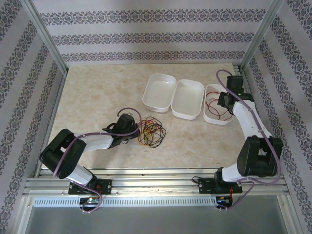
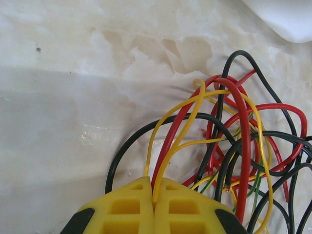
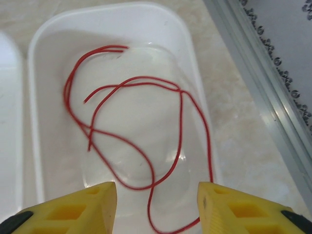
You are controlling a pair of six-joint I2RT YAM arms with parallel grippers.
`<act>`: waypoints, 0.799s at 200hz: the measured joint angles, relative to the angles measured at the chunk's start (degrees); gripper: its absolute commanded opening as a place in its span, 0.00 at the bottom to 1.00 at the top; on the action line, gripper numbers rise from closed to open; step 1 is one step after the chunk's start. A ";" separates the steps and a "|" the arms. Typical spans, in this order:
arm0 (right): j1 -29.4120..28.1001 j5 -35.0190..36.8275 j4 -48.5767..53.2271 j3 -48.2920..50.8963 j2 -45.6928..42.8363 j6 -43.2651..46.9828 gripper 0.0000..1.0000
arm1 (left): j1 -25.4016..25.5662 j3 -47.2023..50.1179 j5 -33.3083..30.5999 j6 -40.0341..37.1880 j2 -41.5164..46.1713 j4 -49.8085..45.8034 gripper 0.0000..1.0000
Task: Untangle the cables
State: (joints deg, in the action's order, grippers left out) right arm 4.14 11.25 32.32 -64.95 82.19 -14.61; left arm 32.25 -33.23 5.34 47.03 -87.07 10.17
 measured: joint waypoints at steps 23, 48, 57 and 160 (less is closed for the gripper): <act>-2.08 -0.44 1.16 2.29 -5.44 -0.74 0.48 | 0.00 0.00 0.00 -0.02 0.07 -0.20 0.00; -3.65 -1.46 2.29 5.09 -11.91 -2.69 0.47 | 0.00 0.46 0.00 0.00 0.48 -0.22 0.00; -4.74 -1.70 2.86 5.97 -14.03 -3.61 0.47 | 0.00 0.74 0.00 0.00 0.57 -0.24 0.00; -35.26 -4.63 5.66 6.86 -10.45 -16.13 0.38 | 0.00 0.87 0.20 0.00 0.66 -0.35 0.00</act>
State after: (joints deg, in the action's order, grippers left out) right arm -31.11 6.61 37.98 -58.08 71.75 -30.74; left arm 32.25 -32.36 5.54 47.03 -86.41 9.82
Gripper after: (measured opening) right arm 0.396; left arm 0.045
